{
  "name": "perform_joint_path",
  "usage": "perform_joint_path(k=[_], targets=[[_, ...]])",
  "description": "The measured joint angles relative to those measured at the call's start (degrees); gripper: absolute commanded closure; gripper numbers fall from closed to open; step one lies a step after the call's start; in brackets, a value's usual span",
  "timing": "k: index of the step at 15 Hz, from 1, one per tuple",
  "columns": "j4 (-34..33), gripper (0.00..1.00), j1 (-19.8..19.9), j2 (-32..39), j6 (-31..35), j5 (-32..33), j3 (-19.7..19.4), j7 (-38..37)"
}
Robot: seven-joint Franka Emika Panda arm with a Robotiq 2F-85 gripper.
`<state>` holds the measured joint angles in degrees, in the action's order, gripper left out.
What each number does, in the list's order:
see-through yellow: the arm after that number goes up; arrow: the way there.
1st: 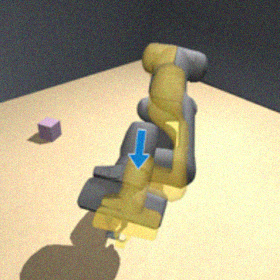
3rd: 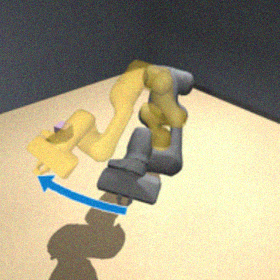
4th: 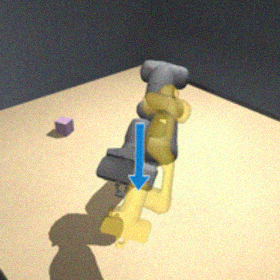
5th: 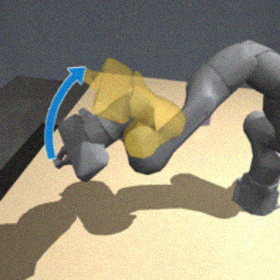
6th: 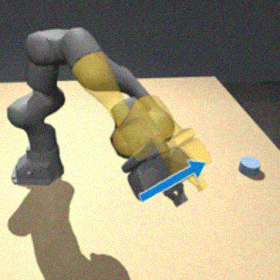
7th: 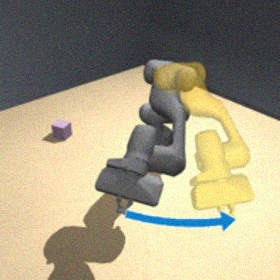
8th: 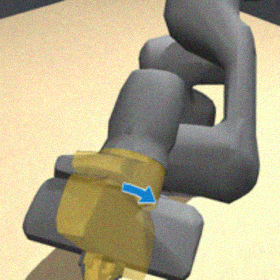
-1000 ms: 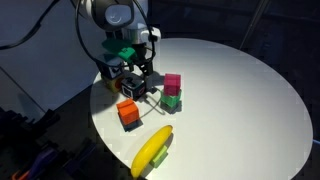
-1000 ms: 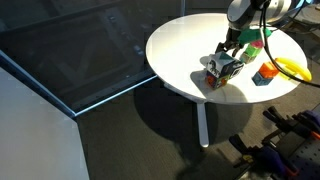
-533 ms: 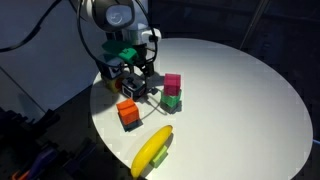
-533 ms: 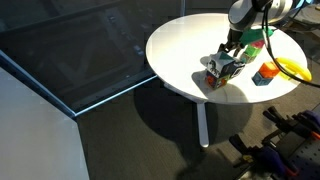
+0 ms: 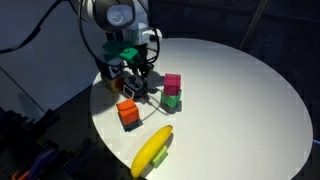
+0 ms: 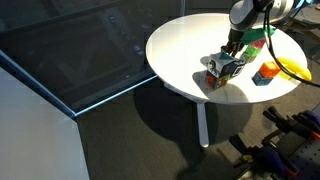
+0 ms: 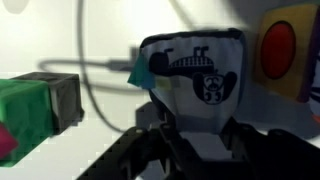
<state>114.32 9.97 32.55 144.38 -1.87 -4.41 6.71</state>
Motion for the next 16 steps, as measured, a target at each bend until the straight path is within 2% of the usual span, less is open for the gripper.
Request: perform_joint_path(k=[2,3,5,6,11,16], targets=[[0.0,0.96,0.0,-0.1,-0.1,0.0,-0.1,0.0],[-0.1,0.97,-0.1,-0.2,-0.3,0.0,-0.2,-0.1],[-0.2,0.95,-0.1,-0.5,-0.8,0.0,-0.4,-0.2],[-0.2,0.97,-0.2,-0.8,-1.2,0.0,-0.5,-0.4],[-0.5,0.96,-1.5,-3.5,-4.0,0.5,-0.9,-1.4],[-0.5,0.96,-3.6,-5.9,-5.1,4.8,-2.3,-3.5]])
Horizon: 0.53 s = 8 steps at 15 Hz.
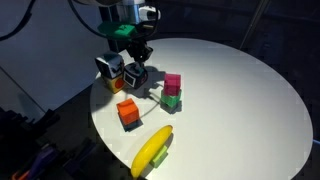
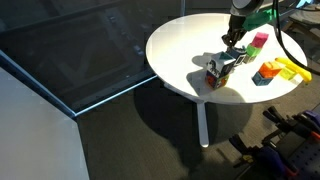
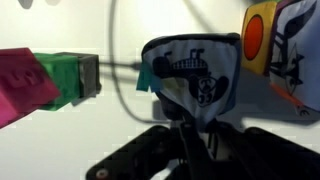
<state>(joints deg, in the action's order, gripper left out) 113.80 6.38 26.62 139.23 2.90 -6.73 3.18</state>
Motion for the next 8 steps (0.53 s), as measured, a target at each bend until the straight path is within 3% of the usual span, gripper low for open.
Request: perform_joint_path(k=[8], targets=[[0.0,0.96,-0.3,-3.9,-1.2,1.5,-0.9,-0.1]])
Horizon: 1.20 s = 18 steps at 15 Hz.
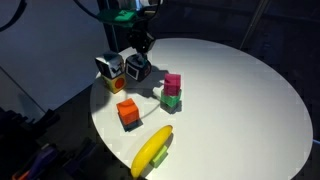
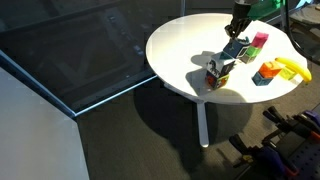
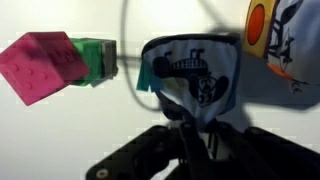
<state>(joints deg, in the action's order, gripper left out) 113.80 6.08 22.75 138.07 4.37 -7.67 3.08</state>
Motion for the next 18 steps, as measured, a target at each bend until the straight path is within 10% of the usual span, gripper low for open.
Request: perform_joint_path(k=[18], targets=[[1.3,0.96,-1.0,-9.9,-4.3,-0.8,4.1,0.1]])
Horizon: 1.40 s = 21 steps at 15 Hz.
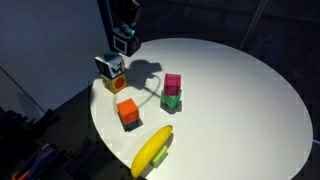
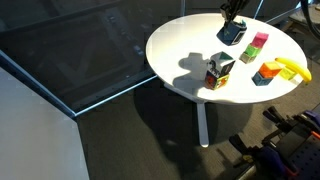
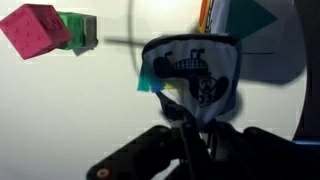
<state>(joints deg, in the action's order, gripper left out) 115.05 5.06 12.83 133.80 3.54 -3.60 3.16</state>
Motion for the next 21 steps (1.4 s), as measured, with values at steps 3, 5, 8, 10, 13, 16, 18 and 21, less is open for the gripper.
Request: perform_joint_path(k=[3,5,8,10,13,16,18,21], targets=[[1.1,0.96,-0.5,-1.0,-0.2,0.0,0.4,0.0],[1.8,0.96,-0.9,-1.7,-0.3,0.0,0.4,0.0],[2.9,0.96,-1.6,-3.0,-0.4,0.6,0.4,-0.1],[3.5,0.96,-2.0,-4.1,-0.6,1.7,0.4,-0.8],[4.5,0.96,-2.6,-5.9,-1.4,3.8,0.4,-2.3],[6.1,0.96,-3.3,-7.7,-1.7,5.9,0.5,-3.8],[7.3,0.96,-3.9,-8.6,-1.7,7.0,0.6,-4.3],[8.8,0.96,-4.4,-9.2,-1.7,8.0,1.1,-5.2]])
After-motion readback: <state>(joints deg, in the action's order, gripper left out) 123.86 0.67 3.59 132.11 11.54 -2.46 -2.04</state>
